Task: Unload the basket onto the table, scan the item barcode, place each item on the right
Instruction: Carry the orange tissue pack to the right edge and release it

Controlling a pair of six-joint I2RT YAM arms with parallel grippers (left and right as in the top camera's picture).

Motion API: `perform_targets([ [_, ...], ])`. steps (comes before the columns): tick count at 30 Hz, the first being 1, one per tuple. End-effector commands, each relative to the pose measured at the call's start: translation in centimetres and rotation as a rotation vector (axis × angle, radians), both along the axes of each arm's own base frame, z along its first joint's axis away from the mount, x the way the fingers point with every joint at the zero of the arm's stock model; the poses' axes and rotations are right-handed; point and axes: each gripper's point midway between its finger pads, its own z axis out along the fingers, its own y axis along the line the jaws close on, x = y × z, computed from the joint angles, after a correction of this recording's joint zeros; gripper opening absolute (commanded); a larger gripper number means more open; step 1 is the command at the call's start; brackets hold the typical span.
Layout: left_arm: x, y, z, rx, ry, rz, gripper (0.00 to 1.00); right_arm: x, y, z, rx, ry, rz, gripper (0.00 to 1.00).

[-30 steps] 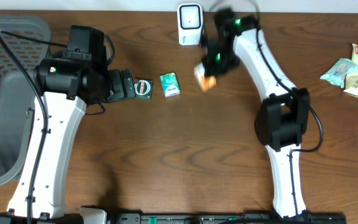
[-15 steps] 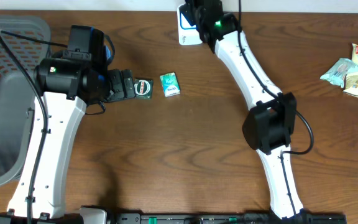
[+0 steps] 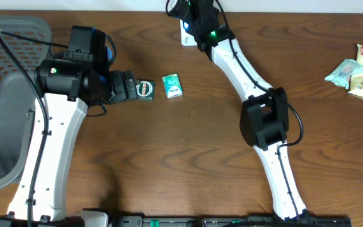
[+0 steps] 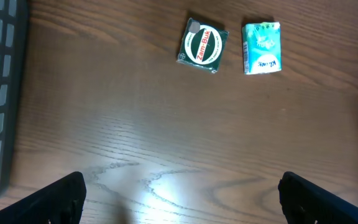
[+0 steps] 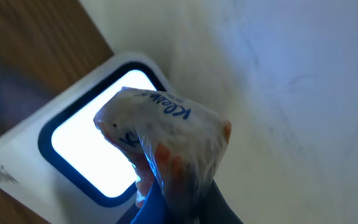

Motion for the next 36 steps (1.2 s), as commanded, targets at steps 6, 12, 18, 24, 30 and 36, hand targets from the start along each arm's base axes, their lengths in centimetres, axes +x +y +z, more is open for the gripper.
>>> perform_targets([
  [6, 0.1, 0.2, 0.1, 0.006, -0.003, 0.002, 0.98, 0.3, -2.7, 2.9, -0.043, -0.052, -0.089, 0.01],
  [12, 0.1, 0.2, 0.1, 0.006, -0.003, 0.002, 0.98, 0.6, -10.4, 6.3, 0.005, -0.083, -0.326, 0.01],
  [18, 0.1, 0.2, 0.1, 0.006, -0.003, 0.002, 0.98, -2.0, -25.4, 5.1, 0.112, -0.071, -0.852, 0.01],
  [24, 0.1, 0.2, 0.1, 0.006, -0.003, 0.002, 0.98, -8.0, -37.8, 1.3, 0.248, 0.031, -1.267, 0.01],
  [30, 0.1, 0.2, 0.1, 0.006, -0.004, 0.002, 0.98, -13.6, -45.8, -0.8, 0.302, 0.133, -1.501, 0.17],
  [36, 0.1, 0.2, 0.1, 0.006, -0.003, 0.002, 0.98, -14.5, -46.5, -2.7, 0.475, 0.247, -1.513, 0.99],
])
